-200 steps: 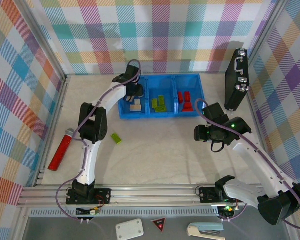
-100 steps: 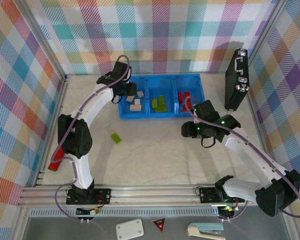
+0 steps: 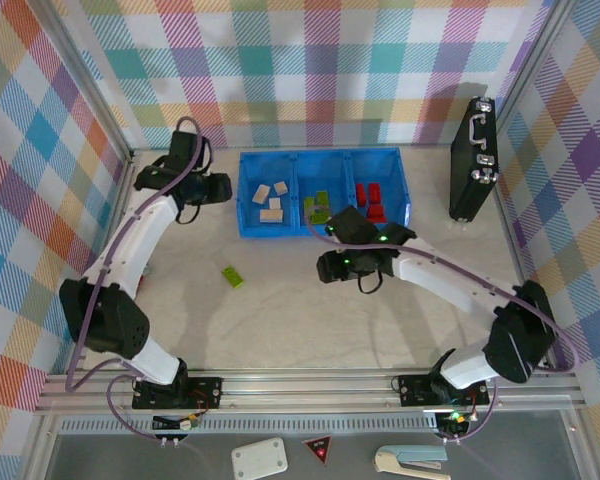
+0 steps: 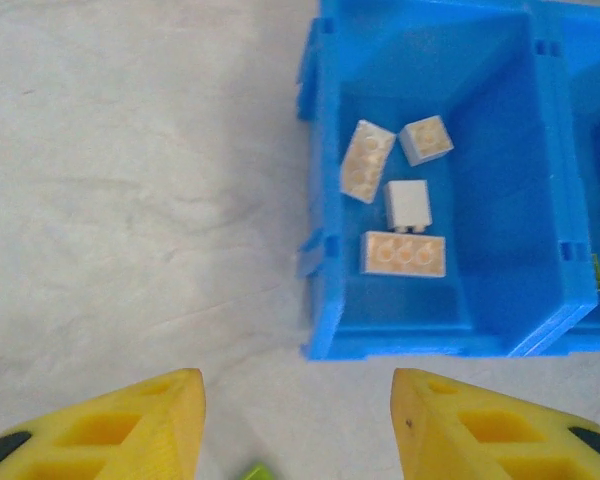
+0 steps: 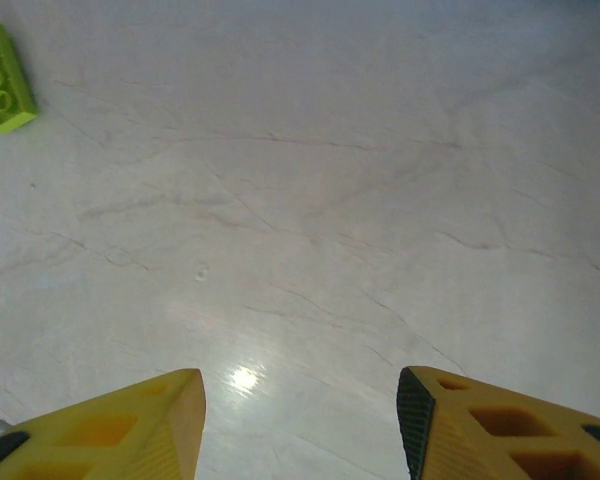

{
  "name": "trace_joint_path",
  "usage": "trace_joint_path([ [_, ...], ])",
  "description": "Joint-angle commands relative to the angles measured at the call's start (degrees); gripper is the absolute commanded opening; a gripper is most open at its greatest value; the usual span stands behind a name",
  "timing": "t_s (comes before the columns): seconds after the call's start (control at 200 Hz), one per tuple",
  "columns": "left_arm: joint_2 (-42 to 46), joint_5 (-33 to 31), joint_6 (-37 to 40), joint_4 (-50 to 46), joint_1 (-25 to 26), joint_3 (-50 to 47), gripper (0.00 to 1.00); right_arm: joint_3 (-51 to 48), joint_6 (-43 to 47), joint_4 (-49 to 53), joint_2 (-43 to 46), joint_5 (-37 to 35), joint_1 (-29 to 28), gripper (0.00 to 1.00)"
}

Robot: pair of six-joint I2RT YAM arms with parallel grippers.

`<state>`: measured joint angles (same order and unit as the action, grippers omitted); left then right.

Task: Sort the legos into containers by color
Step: Pick up the lego from the middle-left of the table.

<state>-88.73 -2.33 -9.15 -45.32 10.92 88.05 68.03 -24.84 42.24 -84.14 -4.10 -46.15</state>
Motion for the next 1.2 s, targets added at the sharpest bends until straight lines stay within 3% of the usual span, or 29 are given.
trace_joint_path([
  [0.0,4.63,0.87,1.48,-1.68,-3.45,-3.07,0.52,4.49,0.26,-1.15,-4.12,-1.54,-2.87,0.56],
  [0.14,9.47,-0.14,1.71,1.94,-6.11,-8.78,0.53,9.87,1.56,-0.92,-10.73,-1.70,-5.72,0.56],
  [0.55,14.93,-4.40,2.28,10.63,-7.31,-18.00,0.54,26.58,3.71,2.03,-29.82,-2.87,-11.50,0.58],
  [1.195,15.08,-5.58,1.45,11.04,-9.00,-19.54,0.54,52.11,4.99,4.21,-52.61,-4.76,-16.67,0.64],
])
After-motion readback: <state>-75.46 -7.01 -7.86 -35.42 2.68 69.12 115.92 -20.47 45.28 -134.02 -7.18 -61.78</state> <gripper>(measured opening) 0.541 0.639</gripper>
